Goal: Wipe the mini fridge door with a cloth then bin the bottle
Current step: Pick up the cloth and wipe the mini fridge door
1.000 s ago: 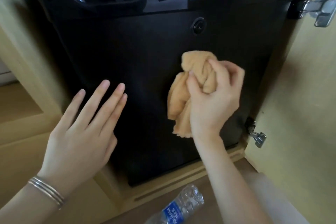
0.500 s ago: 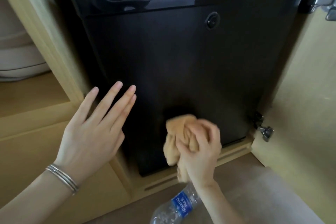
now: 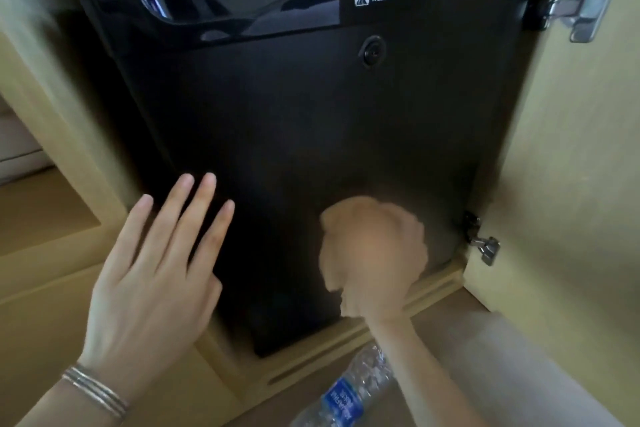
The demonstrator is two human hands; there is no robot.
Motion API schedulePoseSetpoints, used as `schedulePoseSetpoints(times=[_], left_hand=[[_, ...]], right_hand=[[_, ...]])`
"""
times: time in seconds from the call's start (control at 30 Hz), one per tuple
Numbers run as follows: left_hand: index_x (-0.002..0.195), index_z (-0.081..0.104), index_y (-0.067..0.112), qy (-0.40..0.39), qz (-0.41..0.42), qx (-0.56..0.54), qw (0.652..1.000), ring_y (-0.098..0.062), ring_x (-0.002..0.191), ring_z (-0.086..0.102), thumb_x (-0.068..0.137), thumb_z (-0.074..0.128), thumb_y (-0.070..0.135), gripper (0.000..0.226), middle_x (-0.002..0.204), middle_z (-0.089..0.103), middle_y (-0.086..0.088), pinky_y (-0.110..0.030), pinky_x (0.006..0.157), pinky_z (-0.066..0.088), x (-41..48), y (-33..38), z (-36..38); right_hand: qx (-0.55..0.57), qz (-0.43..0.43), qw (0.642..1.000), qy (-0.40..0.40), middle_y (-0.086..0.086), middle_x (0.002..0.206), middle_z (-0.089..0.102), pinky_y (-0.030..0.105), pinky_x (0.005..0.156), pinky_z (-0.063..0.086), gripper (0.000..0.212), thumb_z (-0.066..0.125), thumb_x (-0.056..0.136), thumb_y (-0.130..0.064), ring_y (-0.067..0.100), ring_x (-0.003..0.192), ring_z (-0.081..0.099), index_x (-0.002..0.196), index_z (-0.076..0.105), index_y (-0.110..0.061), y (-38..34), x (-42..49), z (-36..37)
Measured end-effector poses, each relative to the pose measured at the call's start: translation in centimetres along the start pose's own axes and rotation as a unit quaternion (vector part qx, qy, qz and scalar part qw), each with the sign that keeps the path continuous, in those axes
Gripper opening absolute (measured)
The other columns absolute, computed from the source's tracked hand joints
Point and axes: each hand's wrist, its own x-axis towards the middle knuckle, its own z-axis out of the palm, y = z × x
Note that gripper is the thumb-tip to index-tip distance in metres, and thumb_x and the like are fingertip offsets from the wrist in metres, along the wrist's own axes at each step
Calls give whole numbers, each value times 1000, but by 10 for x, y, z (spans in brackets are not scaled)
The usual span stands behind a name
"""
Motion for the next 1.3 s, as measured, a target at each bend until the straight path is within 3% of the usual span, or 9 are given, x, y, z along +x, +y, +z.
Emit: schedulePoseSetpoints(times=[0.1,0.17,0.37,0.53,0.73,0.83,1.07,1.2,1.3], left_hand=[[140,45,-2,4,-15,-27,1000,-43,144,21,84,40,14,59,154,26,-27,-52,117,13,2,10,2],[139,46,-2,2,4,-36,999,-39,145,19,84,37,14,57,155,27,-23,-55,116,15,7,21,5],[142,44,3,-24,80,-67,994,-30,147,20,86,34,18,59,156,31,-12,-58,115,19,29,51,19],[142,44,5,-30,143,-72,987,-30,147,19,85,34,21,60,155,32,-12,-59,116,17,43,63,37],[143,41,4,-15,143,-63,988,-31,147,17,86,32,19,60,157,27,-12,-58,117,10,42,67,49],[144,40,4,-15,155,-49,987,-32,147,17,86,32,18,60,158,26,-13,-58,117,10,43,63,51],[143,41,1,-49,170,-43,983,-32,147,17,88,30,18,58,158,26,-13,-57,117,12,2,56,61],[142,40,-3,-76,158,-39,984,-33,147,18,90,27,18,58,158,26,-16,-56,117,13,-28,41,59],[144,36,-4,-76,114,-50,989,-35,146,20,96,17,19,57,158,25,-16,-56,117,15,-41,33,53]], right_hand=[[111,371,911,140,1,114,52,35,89,47,33,67,79,-31,14,100,53,109,61,-21,29,42,-6],[129,463,861,164,0,114,50,29,89,45,34,66,83,-30,14,102,53,114,59,-20,33,47,-2],[-15,126,985,-115,-6,109,52,29,78,44,42,63,65,-46,11,95,49,104,59,-30,17,-52,-2],[-77,490,868,-19,15,120,49,35,83,42,39,67,82,-26,36,106,53,118,58,-14,115,-40,-41],[16,254,967,11,-3,108,50,5,77,38,31,73,78,-25,15,99,54,106,63,-15,110,24,-53],[12,151,988,27,2,109,54,12,80,44,32,71,79,-32,13,99,53,105,63,-15,102,41,-35],[-91,322,918,-213,8,114,54,28,78,42,36,71,78,-26,29,102,56,111,61,-17,138,-65,-43],[-5,320,947,3,17,112,52,1,76,31,34,68,79,-20,17,95,50,109,61,-4,125,-26,-41],[6,273,958,83,15,112,52,11,81,39,31,66,81,-22,13,98,47,109,61,-7,88,6,-16]])
